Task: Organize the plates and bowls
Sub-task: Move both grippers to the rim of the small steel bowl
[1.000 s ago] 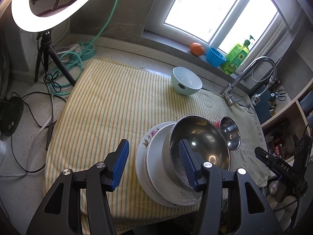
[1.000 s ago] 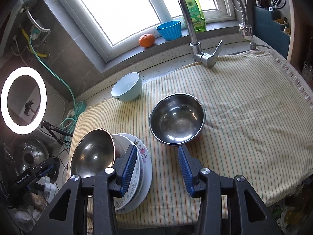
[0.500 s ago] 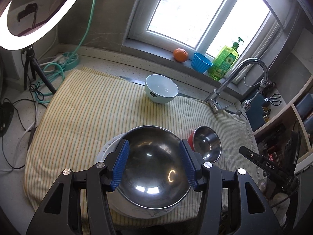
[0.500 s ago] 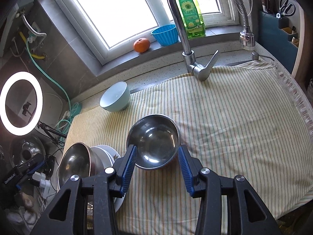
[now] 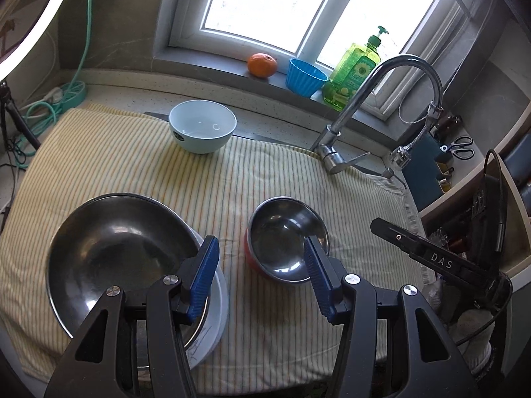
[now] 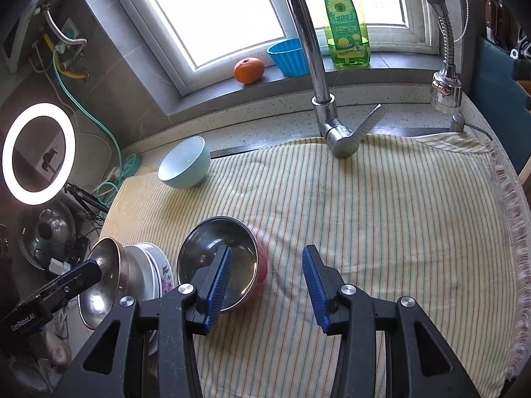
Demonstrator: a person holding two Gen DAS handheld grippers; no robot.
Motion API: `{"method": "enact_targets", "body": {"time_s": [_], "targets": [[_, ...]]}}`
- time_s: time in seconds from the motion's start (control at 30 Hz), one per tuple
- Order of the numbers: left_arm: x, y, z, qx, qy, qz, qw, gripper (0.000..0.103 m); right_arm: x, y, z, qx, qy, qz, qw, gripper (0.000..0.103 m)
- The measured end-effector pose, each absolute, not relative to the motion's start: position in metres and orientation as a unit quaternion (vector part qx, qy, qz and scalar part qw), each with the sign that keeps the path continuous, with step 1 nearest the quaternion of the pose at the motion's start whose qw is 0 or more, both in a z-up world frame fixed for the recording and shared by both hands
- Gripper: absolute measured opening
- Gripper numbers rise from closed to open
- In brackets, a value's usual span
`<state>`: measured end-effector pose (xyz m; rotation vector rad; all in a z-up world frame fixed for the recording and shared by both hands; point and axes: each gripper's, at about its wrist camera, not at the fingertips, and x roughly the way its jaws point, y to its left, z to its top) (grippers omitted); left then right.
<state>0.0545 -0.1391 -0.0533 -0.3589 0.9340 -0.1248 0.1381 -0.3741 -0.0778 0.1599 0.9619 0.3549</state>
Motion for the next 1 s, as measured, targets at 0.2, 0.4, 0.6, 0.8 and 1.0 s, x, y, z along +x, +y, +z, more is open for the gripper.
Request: {"method": "enact_targets", "body": {"time_s": [0.2, 0.4, 0.6, 0.8, 1.0], "targets": [[0.062, -0.166, -0.073, -0.186, 0.466, -0.061, 0.863, 0.046, 0.152, -0.371, -0.088, 0.051, 0.473, 0.209, 0.854, 0.04], [0.059, -0.186, -0.094, -0.198, 0.49, -0.044, 0.847, 0.034, 0.167, -0.363, -0.097, 0.024, 0.484, 0.252, 0.838, 0.032], [0.055, -0.192, -0.108, -0.217, 0.5, -0.016, 0.838, 0.031, 0.178, -0.347, -0.112, -0.014, 0.502, 0.29, 0.814, 0.023], [0.054, -0.193, -0.117, -0.228, 0.506, 0.008, 0.832, 0.031, 0.19, -0.343, -0.119, -0.031, 0.509, 0.303, 0.805, 0.019], [0.051, -0.195, -0.112, -0.228, 0.502, 0.015, 0.834, 0.031, 0.195, -0.346, -0.121, -0.024, 0.515, 0.306, 0.8, 0.019]]}}
